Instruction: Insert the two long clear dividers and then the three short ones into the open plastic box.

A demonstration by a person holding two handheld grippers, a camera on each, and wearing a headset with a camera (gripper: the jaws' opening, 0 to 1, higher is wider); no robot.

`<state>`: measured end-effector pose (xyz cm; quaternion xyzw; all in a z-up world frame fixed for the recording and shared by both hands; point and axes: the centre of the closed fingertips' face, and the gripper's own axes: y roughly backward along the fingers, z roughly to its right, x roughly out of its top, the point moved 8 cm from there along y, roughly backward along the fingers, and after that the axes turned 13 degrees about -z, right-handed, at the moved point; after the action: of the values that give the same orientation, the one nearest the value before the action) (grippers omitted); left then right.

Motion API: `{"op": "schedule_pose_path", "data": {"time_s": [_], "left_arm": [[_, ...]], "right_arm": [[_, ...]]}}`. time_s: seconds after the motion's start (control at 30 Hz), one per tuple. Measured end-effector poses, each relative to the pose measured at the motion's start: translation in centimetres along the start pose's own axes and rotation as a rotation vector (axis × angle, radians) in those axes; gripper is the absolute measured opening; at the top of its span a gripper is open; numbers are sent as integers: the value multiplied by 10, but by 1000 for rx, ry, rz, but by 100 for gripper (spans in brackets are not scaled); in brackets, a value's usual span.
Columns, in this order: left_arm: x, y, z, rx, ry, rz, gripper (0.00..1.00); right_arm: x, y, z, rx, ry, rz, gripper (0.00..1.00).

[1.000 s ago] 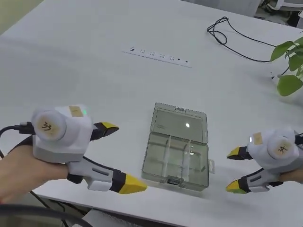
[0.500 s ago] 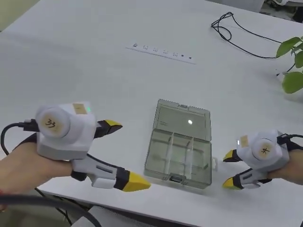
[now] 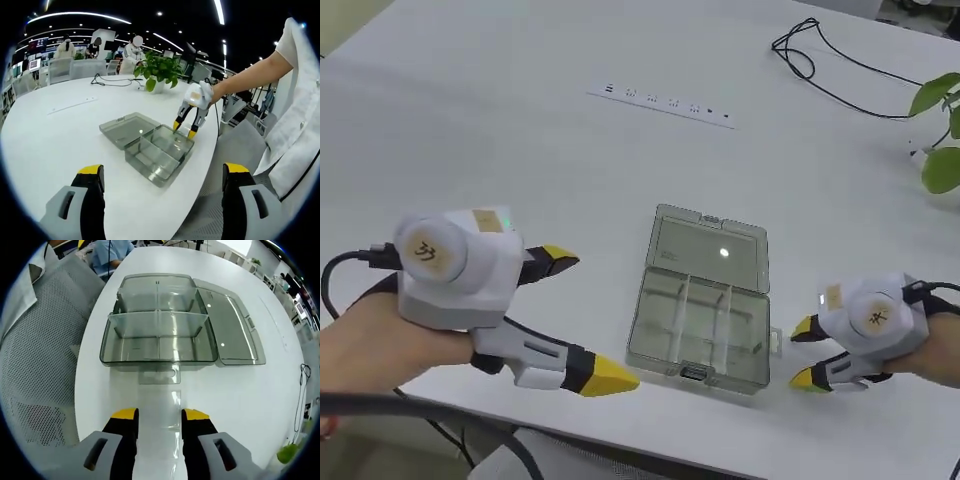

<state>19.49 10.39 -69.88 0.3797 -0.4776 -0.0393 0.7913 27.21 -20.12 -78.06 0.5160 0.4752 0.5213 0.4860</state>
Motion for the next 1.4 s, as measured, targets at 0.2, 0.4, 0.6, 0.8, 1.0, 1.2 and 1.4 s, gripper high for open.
{"op": "schedule_pose_path", "data": {"time_s": [0.2,0.4,0.6,0.8,1.0,1.2,1.4], "left_arm": [[-1,0,0,-1,2,-1,100],[-1,0,2,-2,1,1,100],[-1,2,1,0,0,3,100],[-1,3,3,-4,-6,0,100],[-1,3,3,-1,-8,-1,100],[1,3,3,-3,-10,2,100],[5,2,4,-11,-2,8,100]], "right_arm": [[1,0,-1,-2,3,-3,33],[1,0,-2,-4,-1,-4,33],[1,0,-2,-4,-15,-2,33],[2,2,-3,-11,-34,6,33],[-3,8,-1,-35,-69,7,33],[-9,19,0,-65,-109,29,33],[-12,35,0,-103,-136,56,33]]}}
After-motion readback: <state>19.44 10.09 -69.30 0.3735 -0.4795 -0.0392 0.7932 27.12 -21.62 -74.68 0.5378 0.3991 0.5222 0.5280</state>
